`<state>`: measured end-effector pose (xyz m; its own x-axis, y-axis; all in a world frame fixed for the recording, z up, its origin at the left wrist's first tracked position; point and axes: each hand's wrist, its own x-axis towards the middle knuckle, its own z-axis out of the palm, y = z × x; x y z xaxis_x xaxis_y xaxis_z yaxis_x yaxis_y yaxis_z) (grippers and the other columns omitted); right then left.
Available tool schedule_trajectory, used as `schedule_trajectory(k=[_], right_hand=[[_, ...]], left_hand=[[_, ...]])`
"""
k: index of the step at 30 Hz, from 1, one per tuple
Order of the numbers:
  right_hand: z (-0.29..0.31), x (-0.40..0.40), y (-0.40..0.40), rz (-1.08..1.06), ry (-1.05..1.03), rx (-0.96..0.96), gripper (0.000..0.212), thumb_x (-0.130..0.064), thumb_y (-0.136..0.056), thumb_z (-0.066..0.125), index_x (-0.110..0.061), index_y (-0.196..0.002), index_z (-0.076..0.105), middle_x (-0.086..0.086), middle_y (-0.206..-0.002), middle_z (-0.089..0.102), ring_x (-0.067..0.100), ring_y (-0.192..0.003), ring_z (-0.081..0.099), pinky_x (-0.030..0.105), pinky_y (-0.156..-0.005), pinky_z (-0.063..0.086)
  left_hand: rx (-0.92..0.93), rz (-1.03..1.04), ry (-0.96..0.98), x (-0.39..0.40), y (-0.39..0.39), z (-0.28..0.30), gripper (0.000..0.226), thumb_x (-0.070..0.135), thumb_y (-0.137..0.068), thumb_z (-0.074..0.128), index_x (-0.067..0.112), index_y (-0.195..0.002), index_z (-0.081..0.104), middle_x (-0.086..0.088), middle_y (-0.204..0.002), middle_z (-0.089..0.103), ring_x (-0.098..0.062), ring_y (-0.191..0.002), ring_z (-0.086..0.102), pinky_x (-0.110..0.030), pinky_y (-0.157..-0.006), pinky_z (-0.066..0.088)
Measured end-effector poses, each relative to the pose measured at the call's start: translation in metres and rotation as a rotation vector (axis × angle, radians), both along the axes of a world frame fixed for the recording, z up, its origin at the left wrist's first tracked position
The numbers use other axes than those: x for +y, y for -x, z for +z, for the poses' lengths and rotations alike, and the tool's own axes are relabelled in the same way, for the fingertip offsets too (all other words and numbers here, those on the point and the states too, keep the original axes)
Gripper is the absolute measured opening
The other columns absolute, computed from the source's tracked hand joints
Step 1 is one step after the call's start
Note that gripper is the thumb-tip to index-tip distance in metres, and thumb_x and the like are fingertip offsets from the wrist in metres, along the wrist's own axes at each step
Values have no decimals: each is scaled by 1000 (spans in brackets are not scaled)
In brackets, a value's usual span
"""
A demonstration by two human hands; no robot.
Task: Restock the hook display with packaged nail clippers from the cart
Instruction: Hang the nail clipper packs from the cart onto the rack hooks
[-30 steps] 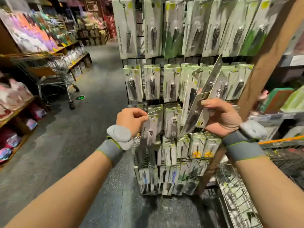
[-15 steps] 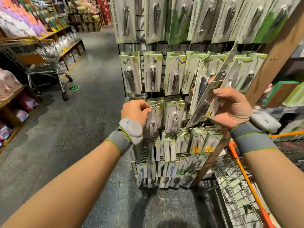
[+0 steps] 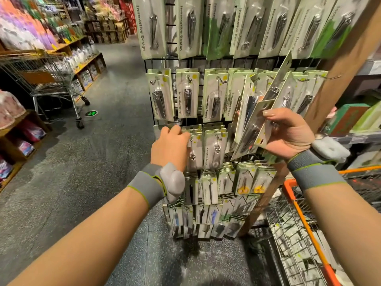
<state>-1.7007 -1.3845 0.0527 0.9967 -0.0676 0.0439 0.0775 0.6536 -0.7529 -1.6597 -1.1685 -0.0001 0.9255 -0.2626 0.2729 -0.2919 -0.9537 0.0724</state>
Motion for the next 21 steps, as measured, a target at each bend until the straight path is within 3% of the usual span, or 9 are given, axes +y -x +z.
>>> schedule_trajectory(k=[2, 4, 8, 10, 13, 17, 19, 21], right_hand=[[1, -2, 2, -6, 8, -5, 48, -10, 3, 87, -9, -42, 67, 0, -51, 66, 9, -55, 66, 20, -67, 56], [5, -2, 7, -15, 23, -16, 46, -9, 1, 86, -9, -41, 67, 0, -50, 66, 9, -54, 67, 18, -61, 56], [14, 0, 15, -50, 68, -28, 12, 2, -30, 67, -9, -35, 63, -1, -44, 62, 5, -46, 62, 12, -51, 50], [15, -2, 15, -58, 109, -31, 31, 12, -55, 54, -9, -33, 61, -1, -42, 60, 3, -43, 61, 9, -48, 48], [14, -6, 15, -78, 173, -17, 49, 17, -70, 38, -8, -34, 62, -2, -43, 61, 3, -44, 60, 10, -49, 48], [12, -12, 14, 79, 164, 93, 32, 2, -70, 48, -7, -48, 69, 5, -54, 66, 13, -48, 65, 20, -47, 52], [10, -13, 15, 19, 171, 54, 46, 11, -75, 42, -7, -40, 66, 1, -48, 63, 7, -45, 62, 16, -46, 50], [12, -11, 18, -18, 175, 10, 39, 10, -64, 44, -9, -34, 62, -2, -43, 61, 3, -43, 60, 12, -46, 47]], left_hand=[[-46, -10, -72, -9, 5, 5, 20, 27, -95, 49, 16, -109, 57, -3, -117, 51, -28, -116, 41, -38, -75, 41], [-62, -78, -18, -18, 4, 10, 18, 22, -95, 48, 14, -109, 56, -5, -112, 53, -29, -112, 44, -38, -74, 42], [-45, -237, -24, -39, -13, 11, 22, 9, -92, 49, 12, -114, 53, -6, -112, 56, -28, -110, 45, -40, -77, 44], [3, -233, -63, -49, -23, 9, 25, 7, -92, 48, 13, -116, 51, -8, -113, 54, -30, -111, 46, -39, -75, 40], [69, -194, -53, -59, -32, 7, 26, 5, -92, 45, 11, -116, 52, -11, -117, 51, -34, -110, 50, -40, -77, 41], [128, -122, 25, -64, -37, 8, 29, 4, -88, 49, 13, -116, 51, -12, -120, 55, -34, -109, 53, -38, -80, 40], [171, -88, 3, -65, -38, 9, 23, 9, -87, 53, 15, -108, 60, -10, -116, 60, -32, -108, 55, -36, -84, 40], [219, -43, 35, -64, -38, 11, 18, 16, -88, 59, 19, -104, 65, -6, -114, 63, -31, -111, 54, -37, -92, 39]])
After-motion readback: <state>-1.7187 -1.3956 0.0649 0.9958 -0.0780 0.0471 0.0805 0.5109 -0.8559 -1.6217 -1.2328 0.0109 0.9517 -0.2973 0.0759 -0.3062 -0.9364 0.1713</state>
